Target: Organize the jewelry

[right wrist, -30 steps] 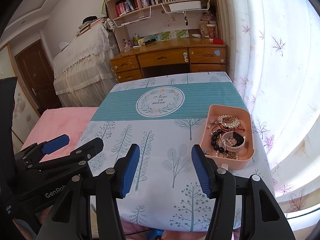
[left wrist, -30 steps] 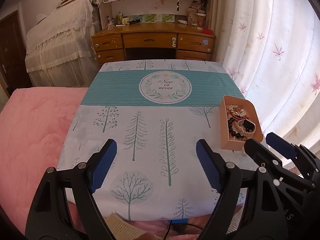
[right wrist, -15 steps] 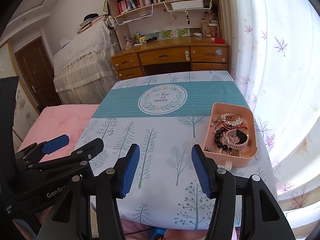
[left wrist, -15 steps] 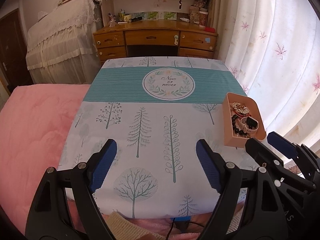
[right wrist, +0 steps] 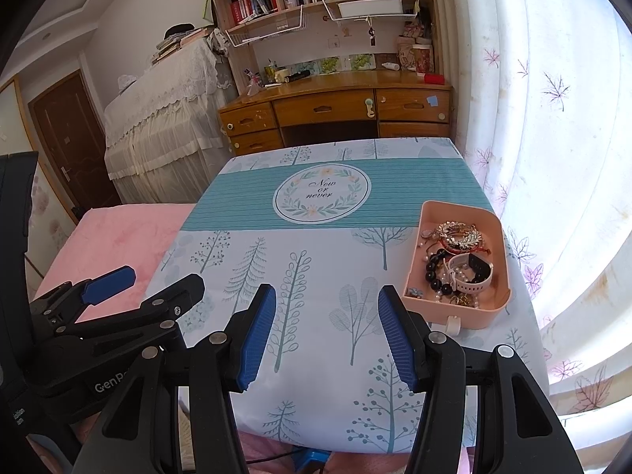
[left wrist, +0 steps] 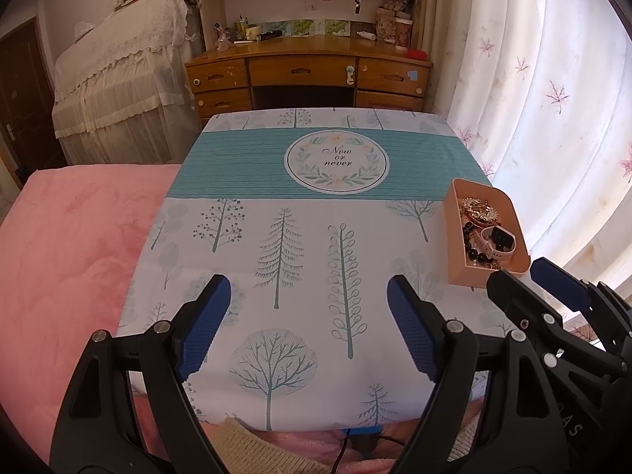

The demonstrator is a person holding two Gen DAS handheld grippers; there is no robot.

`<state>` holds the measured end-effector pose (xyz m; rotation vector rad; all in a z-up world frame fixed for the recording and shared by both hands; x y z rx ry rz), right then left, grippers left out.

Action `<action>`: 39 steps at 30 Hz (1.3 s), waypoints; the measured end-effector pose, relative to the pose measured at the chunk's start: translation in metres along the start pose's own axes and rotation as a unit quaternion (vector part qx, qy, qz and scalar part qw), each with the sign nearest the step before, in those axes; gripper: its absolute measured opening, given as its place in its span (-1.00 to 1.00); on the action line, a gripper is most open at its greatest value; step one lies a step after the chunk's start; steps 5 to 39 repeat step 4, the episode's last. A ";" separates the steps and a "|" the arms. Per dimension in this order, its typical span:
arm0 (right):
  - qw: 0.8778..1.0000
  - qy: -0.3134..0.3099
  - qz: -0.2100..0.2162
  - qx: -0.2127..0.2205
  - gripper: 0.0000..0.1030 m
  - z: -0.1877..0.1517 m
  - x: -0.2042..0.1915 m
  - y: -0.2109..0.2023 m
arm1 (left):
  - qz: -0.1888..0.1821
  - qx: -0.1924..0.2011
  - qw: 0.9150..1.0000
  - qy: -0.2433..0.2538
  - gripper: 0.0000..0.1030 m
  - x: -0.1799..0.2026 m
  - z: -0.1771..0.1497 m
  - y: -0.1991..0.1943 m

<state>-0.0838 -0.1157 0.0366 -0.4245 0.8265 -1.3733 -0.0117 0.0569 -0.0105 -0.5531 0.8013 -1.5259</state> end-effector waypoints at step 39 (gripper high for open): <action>1.000 0.000 -0.001 -0.004 0.07 -0.004 0.000 0.006 | 0.001 0.000 1.000 0.000 0.55 0.000 -0.001 0.000</action>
Point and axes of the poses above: each gripper's, at about its wrist camera, not at the fingertips, and y roughly the way its jaws point, x to its right, z to its top, the point moved 9 cm from there along y, roughly the way its jaws point, and after that the axes turned 13 degrees about y, right-handed, at the moved point
